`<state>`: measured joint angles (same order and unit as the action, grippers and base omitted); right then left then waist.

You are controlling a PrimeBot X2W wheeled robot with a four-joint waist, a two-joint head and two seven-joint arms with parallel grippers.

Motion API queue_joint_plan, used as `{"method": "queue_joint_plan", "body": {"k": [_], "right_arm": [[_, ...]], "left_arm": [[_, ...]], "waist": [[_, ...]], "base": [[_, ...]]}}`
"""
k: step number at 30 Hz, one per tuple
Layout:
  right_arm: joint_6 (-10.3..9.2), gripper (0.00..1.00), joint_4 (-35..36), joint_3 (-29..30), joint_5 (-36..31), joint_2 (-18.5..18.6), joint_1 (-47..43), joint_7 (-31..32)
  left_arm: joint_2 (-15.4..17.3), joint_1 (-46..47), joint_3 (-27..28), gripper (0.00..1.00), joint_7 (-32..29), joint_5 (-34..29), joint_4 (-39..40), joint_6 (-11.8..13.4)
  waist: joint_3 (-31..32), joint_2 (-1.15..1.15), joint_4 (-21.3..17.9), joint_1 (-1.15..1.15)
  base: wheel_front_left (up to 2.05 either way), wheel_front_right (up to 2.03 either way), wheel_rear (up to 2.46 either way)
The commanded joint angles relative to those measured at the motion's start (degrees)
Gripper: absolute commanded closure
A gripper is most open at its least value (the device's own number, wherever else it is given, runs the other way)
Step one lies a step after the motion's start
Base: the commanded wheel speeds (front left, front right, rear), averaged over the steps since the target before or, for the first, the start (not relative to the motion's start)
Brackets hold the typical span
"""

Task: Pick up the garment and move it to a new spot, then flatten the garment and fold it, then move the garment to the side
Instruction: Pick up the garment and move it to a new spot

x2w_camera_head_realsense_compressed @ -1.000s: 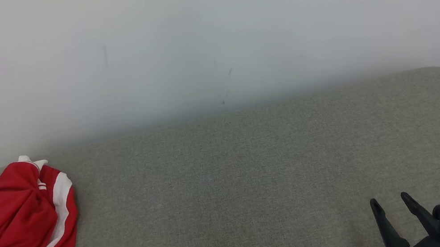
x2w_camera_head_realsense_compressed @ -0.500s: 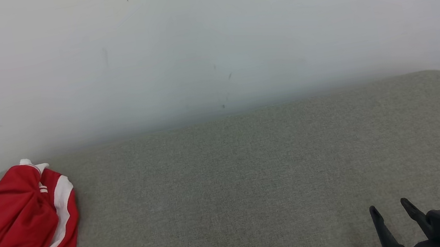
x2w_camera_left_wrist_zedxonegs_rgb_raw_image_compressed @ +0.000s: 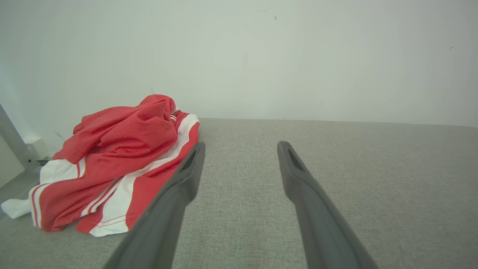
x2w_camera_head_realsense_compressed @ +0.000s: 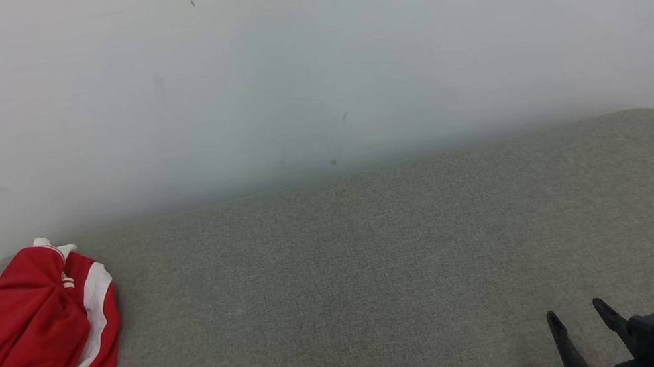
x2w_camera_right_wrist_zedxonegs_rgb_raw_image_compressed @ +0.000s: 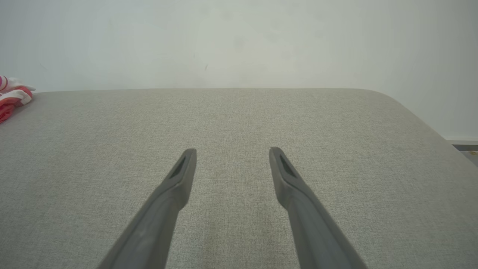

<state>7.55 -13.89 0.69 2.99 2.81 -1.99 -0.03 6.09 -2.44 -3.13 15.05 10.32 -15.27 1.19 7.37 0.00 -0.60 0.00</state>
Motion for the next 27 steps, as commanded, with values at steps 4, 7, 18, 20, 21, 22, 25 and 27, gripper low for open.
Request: {"method": "queue_joint_plan", "body": {"k": [4, 7, 18, 20, 21, 22, 25, 27], "right_arm": [[-0.12, 0.0, 0.2, 0.1, 0.3, -0.1, -0.5, -0.1], [-0.12, 0.0, 0.4, 0.0, 0.7, -0.1, -0.9, -0.1], [-0.12, 0.0, 0.6, -1.4, 2.3, -0.1, -1.8, -1.0], [-0.12, 0.0, 0.3, -1.8, 2.8, -0.1, -1.8, -1.4], [-0.12, 0.0, 0.1, -2.2, 2.9, -0.1, -1.8, -1.5], [-0.12, 0.0, -0.1, -2.4, 3.2, -0.1, -1.8, -1.7], [-0.12, 0.0, -0.9, -3.3, 4.1, -0.1, -1.8, -2.6], [-0.12, 0.0, -1.4, -3.7, 4.5, -0.1, -1.6, -3.0]], "left_arm": [[-0.2, -0.5, 0.1, 0.0, 0.2, 0.0, -0.2, 0.2], [-0.2, -0.5, 0.0, 0.0, 0.2, -0.1, -0.3, 0.3], [0.9, -1.4, 0.4, 0.0, -0.1, 0.1, -0.6, 0.8], [1.2, -1.4, 0.5, 0.0, -0.3, 0.2, -0.3, 0.9], [1.3, -1.5, 0.5, 0.0, -0.5, 0.2, -0.1, 0.8], [1.5, -1.7, 0.5, 0.0, -0.7, 0.1, 0.1, 1.0], [2.2, -2.4, 0.5, 0.0, -1.5, 0.1, 1.0, 1.2], [2.6, -2.6, 0.5, 0.0, -1.9, 0.0, 1.7, 1.3]], "waist": [[0.0, 0.0, 0.2, 0.0], [0.1, 0.0, 0.9, 0.0], [0.9, 0.0, 8.2, 0.0], [1.0, 0.0, 10.0, 0.0], [1.1, 0.0, 11.0, 0.0], [1.1, 0.0, 11.9, 0.0], [1.4, 0.0, 15.8, 0.0], [1.5, 0.0, 17.4, 0.0]], "base": [[0.0, 0.0, 0.0], [0.0, 0.0, 0.0], [0.0, 0.0, 0.0], [0.0, 0.0, 0.0], [0.0, 0.0, 0.0], [0.0, 0.0, 0.0], [0.0, 0.0, 0.0], [0.0, 0.0, 0.0]]}}
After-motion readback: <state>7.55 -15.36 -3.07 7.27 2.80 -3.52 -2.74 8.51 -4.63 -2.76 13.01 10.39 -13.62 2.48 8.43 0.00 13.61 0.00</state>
